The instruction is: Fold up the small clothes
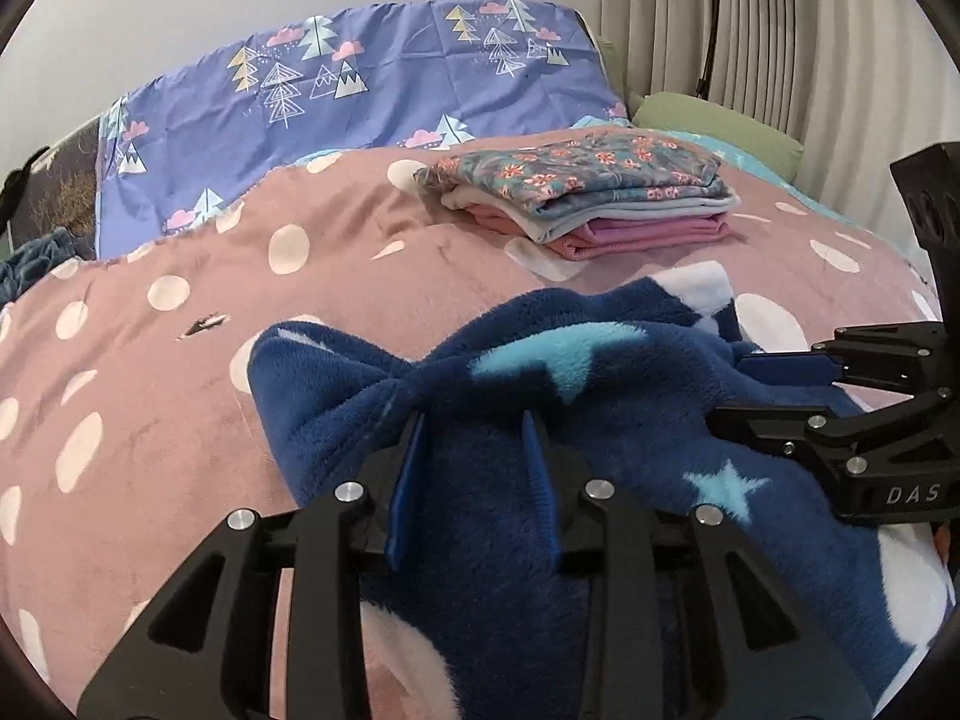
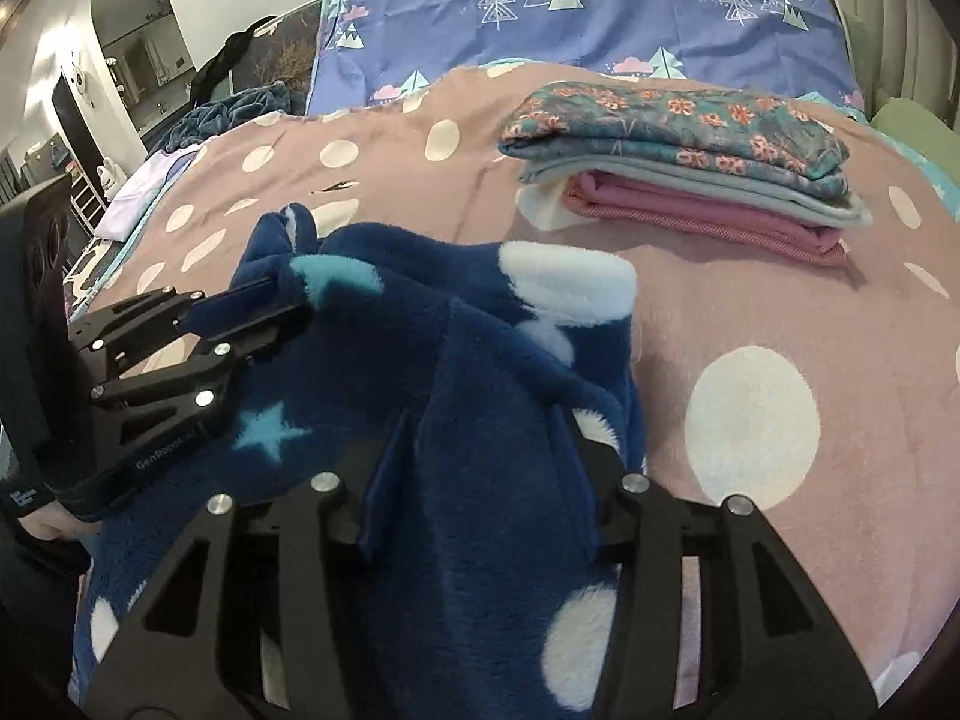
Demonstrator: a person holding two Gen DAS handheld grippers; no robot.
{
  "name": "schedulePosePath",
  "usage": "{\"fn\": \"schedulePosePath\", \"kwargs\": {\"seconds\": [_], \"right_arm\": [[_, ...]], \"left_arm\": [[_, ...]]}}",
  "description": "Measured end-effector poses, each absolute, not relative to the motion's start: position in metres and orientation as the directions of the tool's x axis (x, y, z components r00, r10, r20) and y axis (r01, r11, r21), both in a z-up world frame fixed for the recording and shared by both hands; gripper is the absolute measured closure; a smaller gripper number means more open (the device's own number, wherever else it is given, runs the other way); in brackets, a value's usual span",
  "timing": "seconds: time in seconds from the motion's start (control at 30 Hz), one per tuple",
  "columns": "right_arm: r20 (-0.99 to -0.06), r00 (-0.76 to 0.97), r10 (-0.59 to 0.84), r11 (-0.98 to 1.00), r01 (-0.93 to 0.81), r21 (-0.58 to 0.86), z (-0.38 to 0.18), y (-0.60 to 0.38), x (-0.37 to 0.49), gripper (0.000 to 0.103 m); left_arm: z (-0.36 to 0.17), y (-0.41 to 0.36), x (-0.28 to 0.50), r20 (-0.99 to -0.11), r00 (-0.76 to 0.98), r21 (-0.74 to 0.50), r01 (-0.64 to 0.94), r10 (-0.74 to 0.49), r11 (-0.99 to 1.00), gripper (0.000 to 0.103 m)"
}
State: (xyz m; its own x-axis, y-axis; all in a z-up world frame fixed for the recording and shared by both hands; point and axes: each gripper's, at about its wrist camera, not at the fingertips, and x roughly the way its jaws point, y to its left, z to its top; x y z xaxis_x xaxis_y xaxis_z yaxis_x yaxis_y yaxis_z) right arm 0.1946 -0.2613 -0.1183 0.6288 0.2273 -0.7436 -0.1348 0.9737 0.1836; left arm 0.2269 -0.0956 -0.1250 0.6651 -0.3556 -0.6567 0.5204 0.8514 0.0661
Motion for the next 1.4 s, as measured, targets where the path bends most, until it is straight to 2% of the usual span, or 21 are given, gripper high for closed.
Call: {"fn": "schedulePosePath", "kwargs": {"seconds": [0.13, 0.23, 0.33, 0.43, 0.47, 0.5, 0.53, 0.6, 0.67, 0.83, 0.9, 1.0, 1.2, 1.23, 1.3, 1.4], "right_arm": [[-0.707, 0.664, 0.245, 0.969, -0.146, 0.198, -0.110, -0.265, 0.178, 0.055], [-0.687, 0.698, 0.202, 0.976, -0.087, 0.199, -0.086, -0.270, 0.153, 0.051], [-0.642, 0.733, 0.225, 0.970, -0.103, 0.222, -0.060, -0.270, 0.142, 0.049], [-0.630, 0.746, 0.215, 0.975, -0.132, 0.177, -0.054, -0.261, 0.151, 0.049], [-0.653, 0.726, 0.215, 0.976, -0.131, 0.176, -0.063, -0.259, 0.161, 0.049], [-0.722, 0.671, 0.167, 0.985, -0.087, 0.147, -0.090, -0.257, 0.180, 0.049], [-0.754, 0.636, 0.163, 0.986, -0.077, 0.148, -0.113, -0.257, 0.193, 0.049], [-0.746, 0.637, 0.192, 0.978, -0.058, 0.202, -0.126, -0.264, 0.202, 0.049], [-0.748, 0.643, 0.165, 0.985, -0.070, 0.157, -0.123, -0.259, 0.200, 0.049], [-0.713, 0.682, 0.164, 0.986, -0.095, 0.136, -0.107, -0.261, 0.179, 0.048], [-0.690, 0.709, 0.144, 0.988, -0.063, 0.141, -0.092, -0.270, 0.150, 0.035], [-0.623, 0.756, 0.202, 0.966, -0.048, 0.256, -0.070, -0.299, 0.091, 0.027], [-0.615, 0.705, 0.354, 0.835, 0.057, 0.547, -0.099, -0.345, -0.006, 0.021], [-0.613, 0.692, 0.381, 0.809, 0.072, 0.584, -0.106, -0.347, -0.018, 0.021], [-0.605, 0.665, 0.438, 0.750, 0.102, 0.654, -0.123, -0.348, -0.033, 0.020], [-0.595, 0.589, 0.547, 0.649, 0.151, 0.746, -0.149, -0.336, -0.045, 0.019]], "left_arm": [[-0.103, -0.091, 0.218, -0.638, 0.686, 0.098, 0.523, -0.350, 0.847, 0.065], [-0.075, -0.086, 0.196, -0.569, 0.713, 0.115, 0.562, -0.410, 0.819, 0.051], [-0.062, -0.093, 0.195, -0.533, 0.742, 0.157, 0.558, -0.406, 0.815, 0.050], [-0.075, -0.103, 0.225, -0.583, 0.721, 0.121, 0.533, -0.375, 0.837, 0.050], [-0.094, -0.108, 0.244, -0.645, 0.691, 0.125, 0.516, -0.326, 0.847, 0.049], [-0.114, -0.112, 0.258, -0.695, 0.662, 0.139, 0.504, -0.279, 0.852, 0.047], [-0.139, -0.113, 0.271, -0.727, 0.631, 0.117, 0.503, -0.271, 0.856, 0.046], [-0.138, -0.115, 0.275, -0.726, 0.633, 0.108, 0.491, -0.269, 0.865, 0.046], [-0.137, -0.120, 0.269, -0.723, 0.651, 0.176, 0.500, -0.234, 0.848, 0.046], [-0.114, -0.106, 0.246, -0.688, 0.687, 0.156, 0.454, -0.233, 0.878, 0.044], [-0.091, -0.095, 0.218, -0.663, 0.698, 0.141, 0.471, -0.270, 0.871, 0.043], [-0.067, -0.084, 0.171, -0.595, 0.720, 0.145, 0.533, -0.357, 0.834, 0.037], [-0.075, -0.092, 0.084, -0.614, 0.636, 0.165, 0.682, -0.467, 0.713, 0.031], [-0.081, -0.096, 0.075, -0.620, 0.630, 0.182, 0.695, -0.467, 0.695, 0.027], [-0.097, -0.106, 0.060, -0.617, 0.662, 0.267, 0.684, -0.425, 0.678, 0.026], [-0.110, -0.105, 0.061, -0.637, 0.653, 0.238, 0.672, -0.410, 0.701, 0.026]]}}
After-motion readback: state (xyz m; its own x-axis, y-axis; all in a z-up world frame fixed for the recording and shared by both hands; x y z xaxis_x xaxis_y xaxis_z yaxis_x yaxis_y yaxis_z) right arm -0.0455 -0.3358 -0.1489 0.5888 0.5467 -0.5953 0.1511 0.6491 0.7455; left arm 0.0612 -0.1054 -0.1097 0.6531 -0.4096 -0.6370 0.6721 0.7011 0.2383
